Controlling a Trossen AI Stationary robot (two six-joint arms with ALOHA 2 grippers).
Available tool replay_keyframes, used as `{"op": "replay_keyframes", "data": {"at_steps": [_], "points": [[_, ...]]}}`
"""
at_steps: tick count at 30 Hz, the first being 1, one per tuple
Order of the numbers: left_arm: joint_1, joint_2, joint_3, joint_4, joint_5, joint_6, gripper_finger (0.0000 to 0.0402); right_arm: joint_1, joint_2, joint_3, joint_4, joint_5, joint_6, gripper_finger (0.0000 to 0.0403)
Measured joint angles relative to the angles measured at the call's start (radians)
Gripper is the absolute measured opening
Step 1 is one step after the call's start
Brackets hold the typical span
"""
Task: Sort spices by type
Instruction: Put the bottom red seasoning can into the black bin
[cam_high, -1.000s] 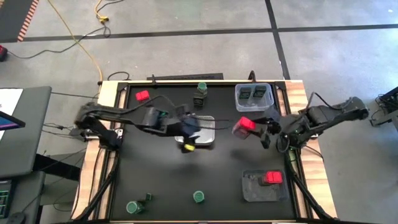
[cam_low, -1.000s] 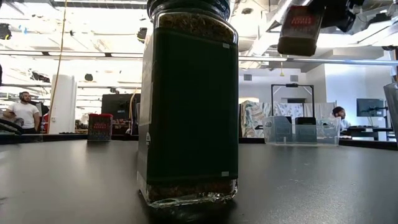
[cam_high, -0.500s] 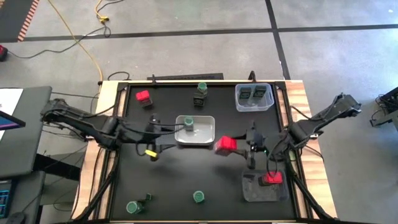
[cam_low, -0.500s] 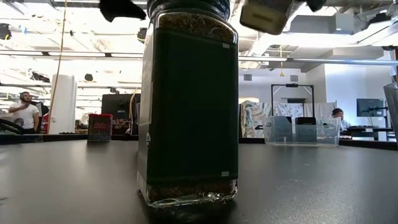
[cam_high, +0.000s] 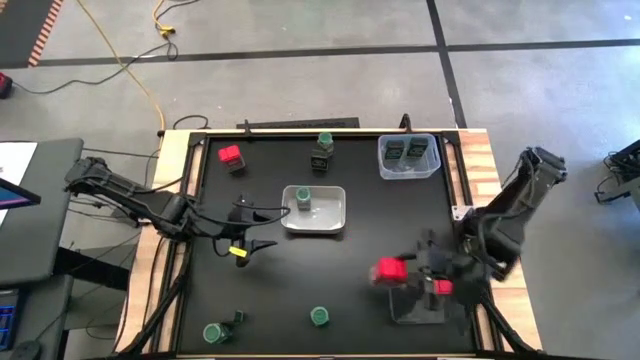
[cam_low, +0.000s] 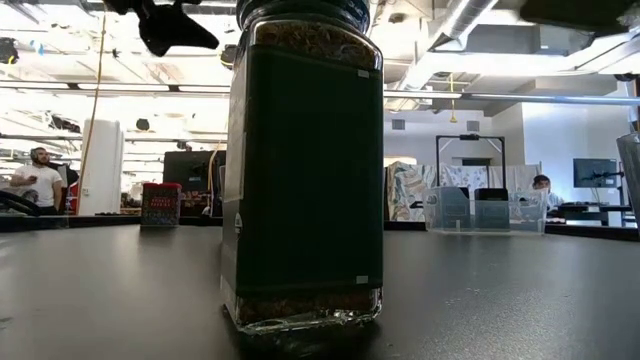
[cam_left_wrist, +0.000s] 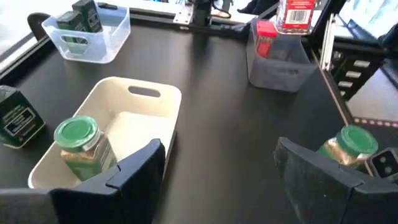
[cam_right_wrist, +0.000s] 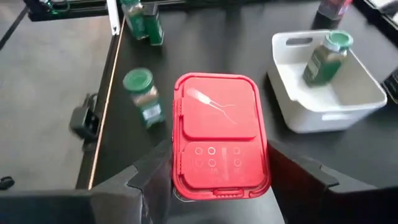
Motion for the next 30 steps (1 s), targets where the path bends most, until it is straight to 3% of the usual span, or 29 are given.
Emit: {"op": "replay_keyframes", "data": {"at_steps": [5, 11, 16, 30], "points": [[0.000, 0.018, 0.000, 0.047, 0.000, 0.001, 0.0290, 0.150, 0.000, 0.000, -0.143, 0.035, 0.210, 0.0249], [0.000, 0.018, 0.000, 0.054, 0.000, 0.005, 0.0290, 0.252, 0.005, 0.000, -0.280, 0.035, 0.346, 0.0249], [0.000, 0.018, 0.000, 0.055, 0.000, -0.016, 0.0290, 0.275, 0.056, 0.000, -0.350, 0.034, 0.357, 0.0249], [0.000, 0.019, 0.000, 0.055, -0.001, -0.012, 0.0290, 0.258, 0.228, -0.001, -0.343, -0.021, 0.351, 0.0249]]}}
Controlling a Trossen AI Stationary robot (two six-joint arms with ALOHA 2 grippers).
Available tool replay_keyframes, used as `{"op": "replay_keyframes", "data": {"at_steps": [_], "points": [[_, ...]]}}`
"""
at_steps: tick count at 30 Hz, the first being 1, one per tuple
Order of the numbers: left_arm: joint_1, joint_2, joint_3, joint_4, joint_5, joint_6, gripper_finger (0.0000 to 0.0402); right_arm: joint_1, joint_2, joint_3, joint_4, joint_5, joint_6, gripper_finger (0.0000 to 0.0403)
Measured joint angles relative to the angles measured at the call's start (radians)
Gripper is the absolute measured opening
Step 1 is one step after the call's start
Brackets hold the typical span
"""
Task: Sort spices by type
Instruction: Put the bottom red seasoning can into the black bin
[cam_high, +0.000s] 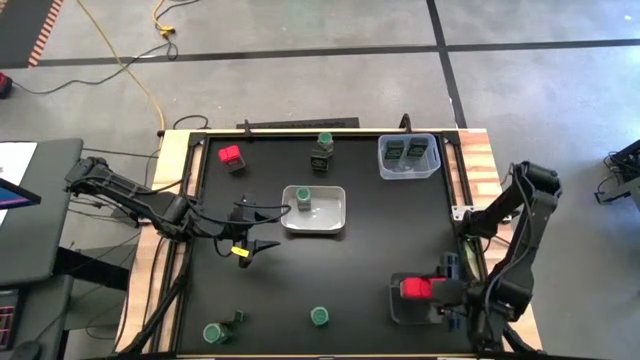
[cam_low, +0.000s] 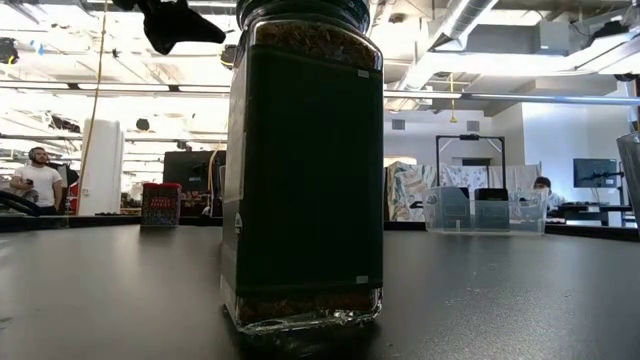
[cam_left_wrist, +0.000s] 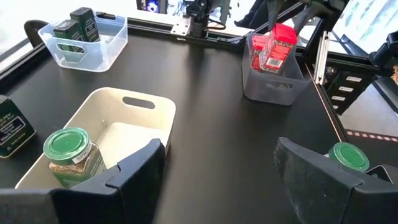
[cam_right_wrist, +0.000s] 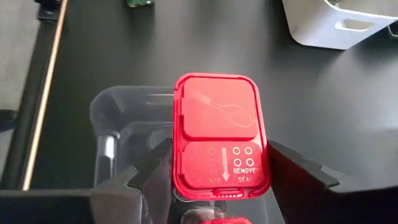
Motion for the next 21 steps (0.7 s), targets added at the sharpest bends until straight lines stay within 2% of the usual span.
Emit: {"op": "replay_keyframes", "data": {"at_steps": [6, 11, 21], "points": [[0.000, 0.000, 0.000, 0.000, -0.001, 0.000, 0.0290, -0.030, 0.033, -0.029, 0.033, 0.000, -0.003, 0.0249], [0.000, 0.000, 0.000, 0.000, -0.001, -0.008, 0.0290, -0.029, 0.010, -0.116, 0.186, -0.010, -0.005, 0.0249], [0.000, 0.000, 0.000, 0.000, -0.002, -0.013, 0.0290, -0.030, -0.016, -0.190, 0.235, -0.038, -0.066, 0.0249]]}}
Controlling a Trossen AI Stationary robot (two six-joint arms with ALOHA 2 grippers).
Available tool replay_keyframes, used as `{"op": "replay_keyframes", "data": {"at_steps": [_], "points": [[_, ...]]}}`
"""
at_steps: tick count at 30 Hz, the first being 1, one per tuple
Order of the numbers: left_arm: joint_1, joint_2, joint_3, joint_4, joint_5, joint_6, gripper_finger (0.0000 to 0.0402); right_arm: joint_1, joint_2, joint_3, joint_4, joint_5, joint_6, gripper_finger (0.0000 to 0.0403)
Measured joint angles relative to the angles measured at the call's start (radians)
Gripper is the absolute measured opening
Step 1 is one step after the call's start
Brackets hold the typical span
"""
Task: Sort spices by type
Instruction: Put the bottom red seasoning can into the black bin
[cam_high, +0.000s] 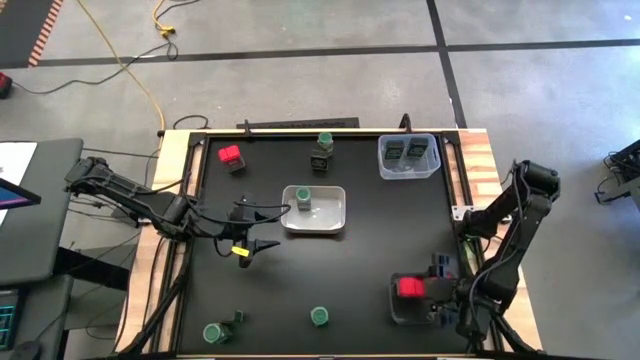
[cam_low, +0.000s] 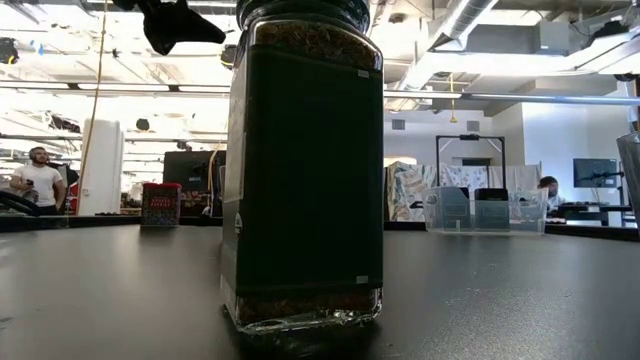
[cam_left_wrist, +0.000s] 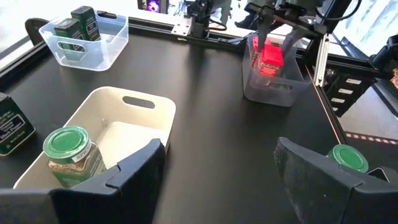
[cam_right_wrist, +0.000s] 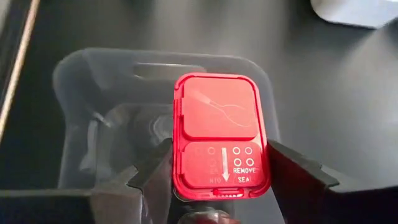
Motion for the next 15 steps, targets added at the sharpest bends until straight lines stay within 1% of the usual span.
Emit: {"op": "replay_keyframes", "data": {"at_steps": [4, 13, 15], "points": [[0.000, 0.000, 0.000, 0.000, -0.002, 0.003, 0.0290, -0.007, -0.011, -0.033, 0.068, 0.001, -0.016, 0.0249], [0.000, 0.000, 0.000, 0.000, -0.002, 0.010, 0.0290, -0.020, -0.014, -0.049, 0.073, 0.008, -0.066, 0.0249], [0.000, 0.000, 0.000, 0.000, -0.002, 0.010, 0.0290, -0.021, -0.014, -0.049, 0.074, -0.008, -0.066, 0.0249]]}}
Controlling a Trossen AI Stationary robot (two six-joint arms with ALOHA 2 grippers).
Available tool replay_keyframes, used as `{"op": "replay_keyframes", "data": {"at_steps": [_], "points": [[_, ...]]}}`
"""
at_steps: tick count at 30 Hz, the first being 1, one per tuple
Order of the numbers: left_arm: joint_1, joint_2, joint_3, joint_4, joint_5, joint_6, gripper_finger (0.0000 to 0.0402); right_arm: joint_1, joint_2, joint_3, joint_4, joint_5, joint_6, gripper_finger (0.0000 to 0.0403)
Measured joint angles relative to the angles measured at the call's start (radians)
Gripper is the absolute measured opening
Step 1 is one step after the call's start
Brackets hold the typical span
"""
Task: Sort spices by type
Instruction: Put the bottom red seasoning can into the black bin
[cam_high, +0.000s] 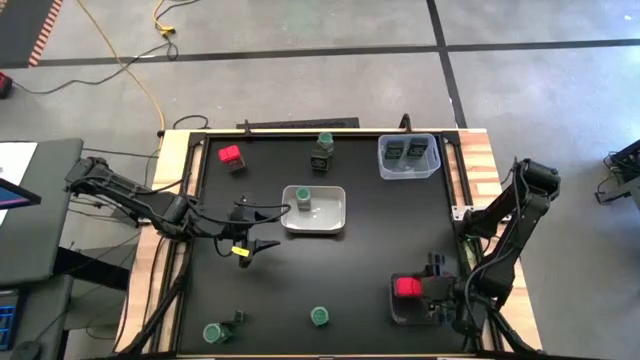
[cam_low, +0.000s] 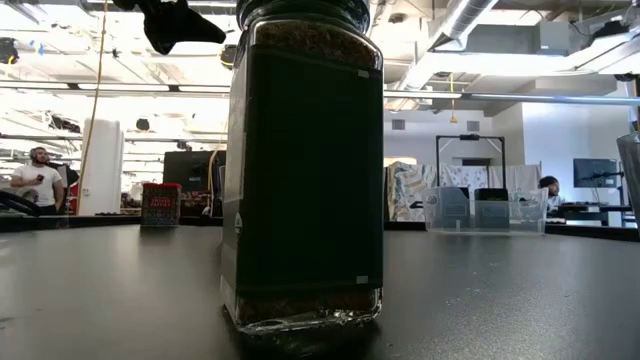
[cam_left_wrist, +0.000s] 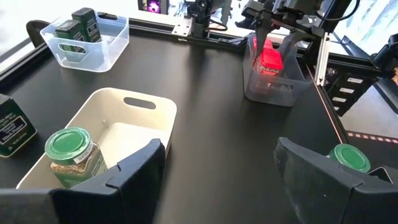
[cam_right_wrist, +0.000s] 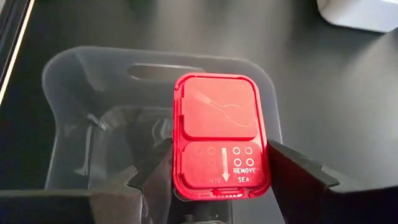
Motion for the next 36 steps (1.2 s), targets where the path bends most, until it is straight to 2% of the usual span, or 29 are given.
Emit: {"op": "replay_keyframes", "data": {"at_steps": [36], "points": [[0.000, 0.000, 0.000, -0.001, 0.000, 0.002, 0.0290, 0.003, 0.000, 0.000, -0.023, -0.015, 0.016, 0.0250]]}}
